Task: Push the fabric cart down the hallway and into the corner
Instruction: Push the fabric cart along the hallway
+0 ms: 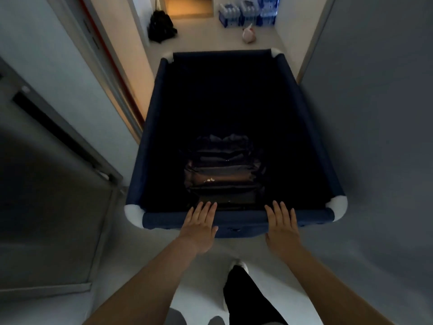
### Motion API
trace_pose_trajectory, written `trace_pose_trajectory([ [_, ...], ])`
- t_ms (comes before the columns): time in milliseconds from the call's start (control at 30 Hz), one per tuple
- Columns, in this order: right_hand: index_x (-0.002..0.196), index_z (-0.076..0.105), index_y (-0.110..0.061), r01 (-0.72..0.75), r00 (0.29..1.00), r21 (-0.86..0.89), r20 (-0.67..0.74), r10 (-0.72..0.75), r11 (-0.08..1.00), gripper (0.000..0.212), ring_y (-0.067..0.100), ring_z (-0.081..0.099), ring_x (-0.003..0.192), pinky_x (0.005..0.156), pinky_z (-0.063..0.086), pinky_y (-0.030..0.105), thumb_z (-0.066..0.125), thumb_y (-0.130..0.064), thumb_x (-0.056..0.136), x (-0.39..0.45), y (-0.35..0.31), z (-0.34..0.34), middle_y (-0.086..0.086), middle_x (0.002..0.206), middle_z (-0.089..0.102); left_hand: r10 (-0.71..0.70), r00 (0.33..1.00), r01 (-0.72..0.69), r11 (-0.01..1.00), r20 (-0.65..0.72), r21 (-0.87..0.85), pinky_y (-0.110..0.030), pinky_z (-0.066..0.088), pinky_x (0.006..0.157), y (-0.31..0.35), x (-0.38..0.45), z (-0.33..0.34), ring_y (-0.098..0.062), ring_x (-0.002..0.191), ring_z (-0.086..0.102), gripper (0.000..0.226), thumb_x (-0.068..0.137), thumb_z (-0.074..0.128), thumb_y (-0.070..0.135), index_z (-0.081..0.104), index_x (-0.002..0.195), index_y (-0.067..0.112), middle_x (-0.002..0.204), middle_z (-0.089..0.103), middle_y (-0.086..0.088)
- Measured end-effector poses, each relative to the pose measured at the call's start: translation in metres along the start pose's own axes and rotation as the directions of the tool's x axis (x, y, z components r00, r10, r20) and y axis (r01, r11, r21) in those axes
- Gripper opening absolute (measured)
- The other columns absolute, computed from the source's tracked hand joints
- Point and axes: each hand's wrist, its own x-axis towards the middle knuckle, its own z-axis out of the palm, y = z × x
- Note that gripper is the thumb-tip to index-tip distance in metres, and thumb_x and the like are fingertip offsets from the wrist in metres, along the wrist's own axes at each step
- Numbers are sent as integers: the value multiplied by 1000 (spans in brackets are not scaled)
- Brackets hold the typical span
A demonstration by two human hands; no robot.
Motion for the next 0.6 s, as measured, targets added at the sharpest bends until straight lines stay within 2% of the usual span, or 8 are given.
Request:
trace_pose_trajectory([
  [67, 131, 45, -1, 4, 1000, 28, -30, -3, 1000, 75, 45, 38, 129, 114, -3, 46, 76, -9, 64, 18, 1, -8, 25, 138, 46, -29, 999, 30, 999, 32, -23, -41, -7, 115, -7, 16, -15, -21, 142, -10, 61, 100, 20, 38, -18, 143, 17, 158, -6, -2],
  [167, 112, 63, 0, 30, 999, -7, -43, -30, 1000, 82, 41, 60, 108, 107, -1, 41, 91, -21, 38, 48, 1, -18, 22, 116, 65, -85, 996, 86, 996, 17, -14, -41, -5, 114, -21, 41, -30, -20, 143, -7, 60, 100, 21, 39, -14, 145, 19, 158, -1, 0],
  [233, 111, 64, -1, 47, 998, 21, -49, -46, 999, 81, 39, 62, 107, 106, 1, 41, 92, -30, 41, 69, 5, -20, 20, 115, 66, -89, 995, 90, 996, -49, 10, -41, -3, 114, -27, 59, -36, -19, 143, -5, 60, 100, 23, 40, -8, 146, 20, 158, 3, 1],
  [333, 111, 64, -2, 79, 994, 7, -76, -78, 997, 74, 37, 62, 108, 107, 6, 41, 89, -36, 50, 103, 11, -24, 19, 114, 67, -92, 994, 92, 996, -67, 10, -41, -2, 114, -35, 88, -49, -19, 143, -5, 59, 100, 24, 40, -5, 147, 20, 158, 3, 1],
  [400, 119, 59, -3, 75, 997, 26, -27, -74, 997, 70, 35, 55, 118, 111, 16, 47, 82, -39, 63, 127, 13, -27, 19, 123, 62, -87, 995, 88, 996, -58, 9, -41, -2, 114, -41, 106, -58, -19, 143, -4, 59, 100, 24, 40, -4, 147, 20, 158, 3, 1],
  [433, 129, 49, -5, 58, 998, 52, -8, -58, 997, 68, 33, 44, 129, 114, 15, 49, 70, -42, 76, 138, 15, -29, 18, 135, 52, -81, 995, 82, 997, -59, 7, -42, -2, 114, -45, 116, -64, -19, 143, -4, 59, 100, 24, 40, -3, 148, 20, 158, 3, 1],
  [500, 143, 22, -12, 61, 997, 78, 41, -65, 995, 62, 25, 16, 143, 117, 1, 44, 40, -45, 93, 164, 21, -27, 10, 153, 26, -67, 996, 67, 998, -56, -2, -42, -1, 114, -53, 136, -75, -19, 143, -4, 58, 100, 23, 40, -2, 148, 20, 158, 3, 0],
  [600, 144, 16, -15, 75, 997, 113, 26, -78, 991, 56, 22, 10, 143, 118, -3, 43, 29, -42, 97, 197, 27, -29, 6, 154, 22, -53, 998, 53, 999, -37, -13, -42, -1, 114, -63, 164, -93, -20, 143, -4, 57, 100, 23, 40, -1, 148, 20, 158, 3, -1],
])
